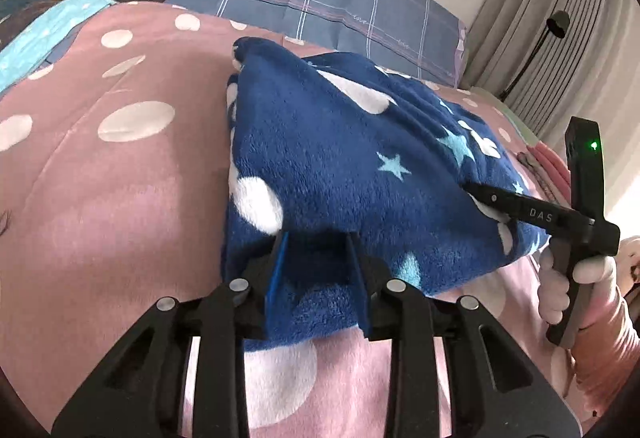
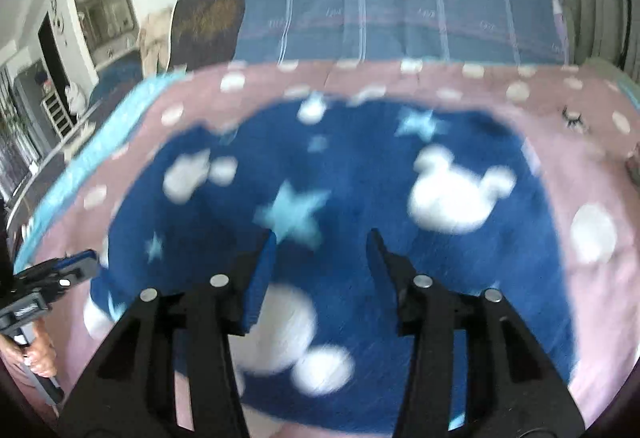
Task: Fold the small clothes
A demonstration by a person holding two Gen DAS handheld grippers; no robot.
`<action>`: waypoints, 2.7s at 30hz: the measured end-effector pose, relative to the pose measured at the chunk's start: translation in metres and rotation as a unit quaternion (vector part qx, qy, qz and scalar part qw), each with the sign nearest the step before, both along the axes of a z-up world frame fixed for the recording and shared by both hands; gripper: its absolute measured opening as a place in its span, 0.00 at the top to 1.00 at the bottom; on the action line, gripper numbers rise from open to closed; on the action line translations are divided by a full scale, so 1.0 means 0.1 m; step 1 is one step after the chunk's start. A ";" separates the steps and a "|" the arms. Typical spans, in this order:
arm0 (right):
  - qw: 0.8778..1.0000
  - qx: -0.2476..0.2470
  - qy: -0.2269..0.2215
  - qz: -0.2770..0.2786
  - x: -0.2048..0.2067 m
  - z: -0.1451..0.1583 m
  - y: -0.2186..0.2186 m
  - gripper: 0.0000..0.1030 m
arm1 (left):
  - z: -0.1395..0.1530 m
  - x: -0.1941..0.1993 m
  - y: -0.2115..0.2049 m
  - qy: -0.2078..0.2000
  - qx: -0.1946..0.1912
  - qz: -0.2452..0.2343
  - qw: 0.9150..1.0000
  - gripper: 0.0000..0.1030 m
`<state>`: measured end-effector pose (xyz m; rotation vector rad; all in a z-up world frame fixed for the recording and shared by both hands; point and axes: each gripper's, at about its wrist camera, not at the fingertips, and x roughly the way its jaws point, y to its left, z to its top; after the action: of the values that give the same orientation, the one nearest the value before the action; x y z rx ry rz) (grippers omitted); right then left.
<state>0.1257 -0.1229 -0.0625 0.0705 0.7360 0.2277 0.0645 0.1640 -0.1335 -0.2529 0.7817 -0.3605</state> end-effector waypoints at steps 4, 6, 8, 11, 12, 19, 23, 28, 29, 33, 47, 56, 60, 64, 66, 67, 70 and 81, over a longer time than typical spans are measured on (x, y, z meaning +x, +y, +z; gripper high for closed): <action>0.996 0.011 0.011 -0.088 0.59 0.18 -0.61 0.46 | 0.30 -0.03 0.03 -0.016 -0.001 0.001 1.000 0.69; 0.991 0.019 0.035 -0.126 0.91 0.16 -0.95 0.44 | 0.60 0.06 0.01 -0.048 0.007 -0.004 0.999 0.57; 0.986 0.029 0.068 -0.147 1.28 0.07 -1.31 0.41 | 0.81 0.27 0.02 -0.074 0.025 0.002 0.997 0.40; 0.981 0.057 0.115 -0.147 1.69 -0.15 -1.59 0.39 | 0.91 0.78 0.06 -0.070 0.049 0.014 0.996 0.39; 0.979 0.069 0.132 -0.140 1.80 -0.22 -1.62 0.39 | 0.88 0.98 0.08 -0.059 0.049 0.020 0.997 0.39; 0.990 0.087 0.068 -0.090 1.80 -0.23 -1.48 0.89 | 0.37 2.17 0.28 0.056 0.012 0.051 0.997 0.39; 0.982 0.127 0.056 -0.126 1.77 -0.35 -1.75 0.88 | 0.22 2.34 0.25 0.071 -0.009 0.031 0.997 0.92; 0.983 0.082 0.097 -0.136 1.85 -0.56 -1.67 0.69 | 0.44 2.09 0.32 -0.035 -0.009 0.042 0.998 0.92; 0.984 0.064 0.073 -0.147 1.77 -0.43 -1.65 0.65 | 0.38 2.14 0.33 -0.026 -0.009 0.046 0.999 0.91; 0.983 -0.014 0.022 -0.180 1.33 0.03 -1.47 0.60 | 0.06 2.27 0.13 0.015 0.079 0.041 0.996 0.84; 0.997 -0.026 0.038 0.056 -0.27 -0.56 0.25 0.42 | 0.28 1.03 -0.20 -0.023 0.093 -0.040 0.995 0.44; 0.997 -0.017 0.041 0.060 -0.69 -0.37 0.29 0.38 | 0.33 0.68 -0.13 -0.043 0.121 -0.011 0.992 0.40; 0.996 -0.013 0.084 0.025 -0.63 -0.65 0.29 0.37 | 0.34 0.39 0.05 -0.029 0.063 0.000 0.998 0.38; 0.999 -0.046 0.018 0.004 -0.87 -0.34 0.43 0.39 | 0.08 0.30 0.03 -0.013 0.087 0.000 0.996 0.27; 0.995 -0.084 -0.038 0.043 -1.05 -0.20 0.64 0.37 | -0.03 0.39 0.14 0.017 0.036 -0.003 0.999 0.23; 0.990 -0.102 -0.055 0.076 -1.15 -0.16 0.79 0.34 | -0.03 0.42 0.19 0.020 0.017 -0.002 1.000 0.23; 0.977 -0.141 -0.059 0.145 -1.26 -0.21 1.14 0.34 | -0.06 0.41 0.25 0.020 -0.007 -0.002 1.000 0.23; 0.931 -0.260 -0.081 0.245 -1.33 -0.47 1.90 0.34 | 0.01 0.26 0.57 -0.013 -0.095 0.039 0.995 0.23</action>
<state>-0.0075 0.0673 -0.1094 -0.6383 0.6190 0.5009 0.0901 0.2206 -0.1325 -0.4544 0.7107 -0.3633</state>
